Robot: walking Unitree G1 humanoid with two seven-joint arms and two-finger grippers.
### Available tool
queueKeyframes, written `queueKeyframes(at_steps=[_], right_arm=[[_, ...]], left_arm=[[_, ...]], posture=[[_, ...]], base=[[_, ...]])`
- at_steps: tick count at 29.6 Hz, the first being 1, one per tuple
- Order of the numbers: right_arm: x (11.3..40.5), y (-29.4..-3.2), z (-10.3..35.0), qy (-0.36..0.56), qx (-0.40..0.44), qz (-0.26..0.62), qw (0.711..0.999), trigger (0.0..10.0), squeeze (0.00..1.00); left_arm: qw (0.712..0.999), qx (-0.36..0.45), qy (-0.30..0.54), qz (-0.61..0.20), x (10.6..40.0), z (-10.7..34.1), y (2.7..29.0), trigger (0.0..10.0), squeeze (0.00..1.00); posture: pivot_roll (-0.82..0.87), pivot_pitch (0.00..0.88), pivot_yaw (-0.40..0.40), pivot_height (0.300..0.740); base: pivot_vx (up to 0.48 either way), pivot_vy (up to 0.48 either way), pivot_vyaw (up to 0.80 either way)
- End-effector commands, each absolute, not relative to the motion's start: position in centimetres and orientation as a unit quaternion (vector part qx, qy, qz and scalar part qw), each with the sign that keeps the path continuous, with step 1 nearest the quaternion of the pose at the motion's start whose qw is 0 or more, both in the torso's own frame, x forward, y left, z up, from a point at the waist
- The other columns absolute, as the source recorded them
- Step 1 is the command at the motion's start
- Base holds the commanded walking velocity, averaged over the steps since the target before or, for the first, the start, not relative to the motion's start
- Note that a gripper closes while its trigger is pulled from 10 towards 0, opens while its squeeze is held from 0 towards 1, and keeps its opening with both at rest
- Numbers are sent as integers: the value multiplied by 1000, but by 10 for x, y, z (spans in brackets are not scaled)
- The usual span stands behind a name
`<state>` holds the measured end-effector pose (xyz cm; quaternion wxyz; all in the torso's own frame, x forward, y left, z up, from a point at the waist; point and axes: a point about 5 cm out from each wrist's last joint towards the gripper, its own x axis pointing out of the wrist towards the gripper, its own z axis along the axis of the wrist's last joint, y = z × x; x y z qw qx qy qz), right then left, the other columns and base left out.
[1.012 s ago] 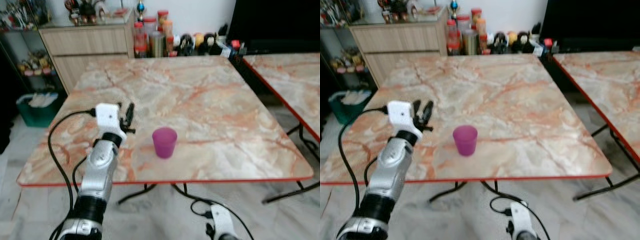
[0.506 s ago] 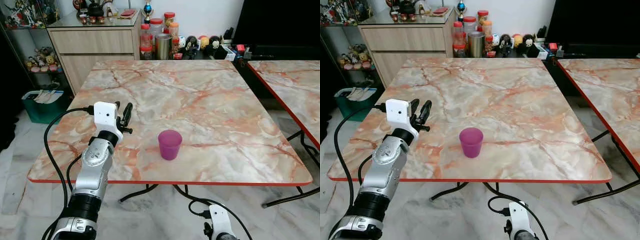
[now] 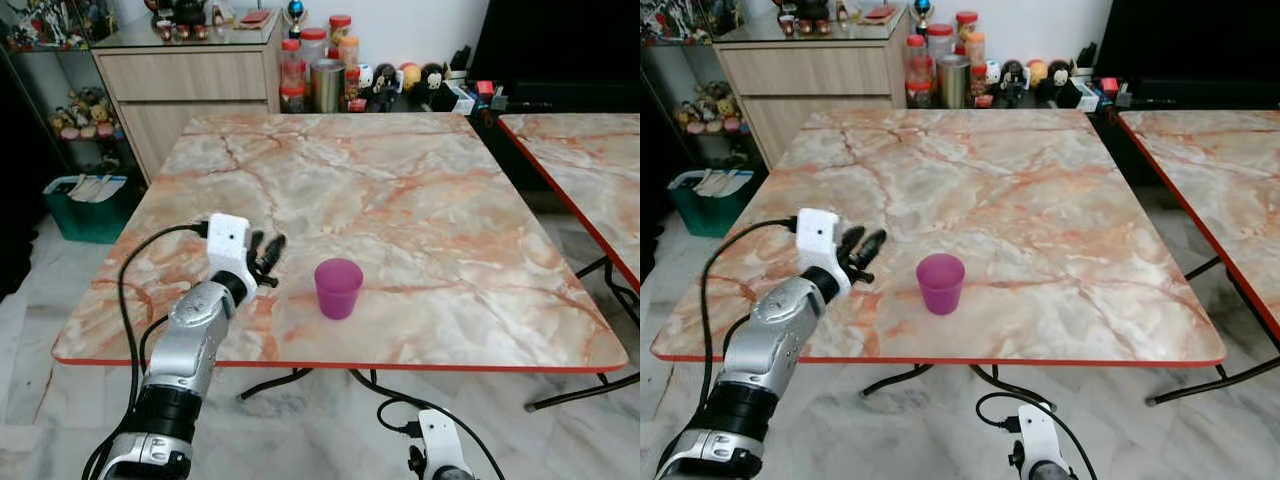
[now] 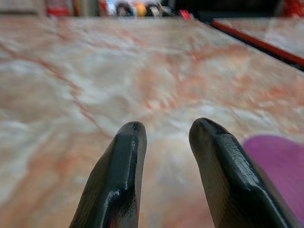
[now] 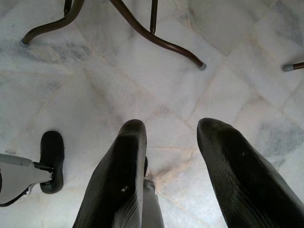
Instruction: Setting the table
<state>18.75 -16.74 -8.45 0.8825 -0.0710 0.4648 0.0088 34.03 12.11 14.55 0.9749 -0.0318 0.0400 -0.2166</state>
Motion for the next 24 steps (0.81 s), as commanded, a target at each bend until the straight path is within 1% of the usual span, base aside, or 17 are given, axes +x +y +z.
queueKeyframes(at_steps=[1,4,5,6,7,8,10,15,24], right_arm=[[190,-166,-83,464,-74,10,883,10000,0],[190,-166,-83,464,-73,10,883,10000,0],[190,-166,-83,464,-73,9,883,10000,0],[190,-166,-83,464,-72,9,883,10000,0],[190,-166,-83,464,-72,9,883,10000,0],[190,-165,-84,464,-71,9,883,10000,0],[189,-165,-84,465,-71,8,883,10000,0],[188,-166,-84,466,-73,9,882,10000,0],[190,-166,-84,465,-77,14,882,10000,0]], left_arm=[[968,-17,32,-248,343,159,110,10000,0],[965,-12,26,-262,343,161,102,10000,0],[967,-8,20,-254,344,161,102,10000,0],[974,-8,13,-228,345,159,105,10000,0],[974,-8,13,-228,345,159,105,10000,0],[979,-14,9,-205,346,158,108,10000,0],[981,-27,-4,-191,346,159,111,10000,0],[985,-43,-23,-168,344,165,116,10000,0],[986,-34,-27,-160,344,163,120,10000,0]], posture=[[103,0,-1,740],[101,0,2,740],[97,0,6,740],[97,0,7,740],[97,0,7,740],[93,0,9,740],[93,0,9,740],[100,0,1,740],[99,0,1,740]], base=[[0,0,0],[0,0,0],[0,0,0],[0,0,0],[0,0,0],[0,0,0],[0,0,0],[0,-324,0],[0,-384,0]])
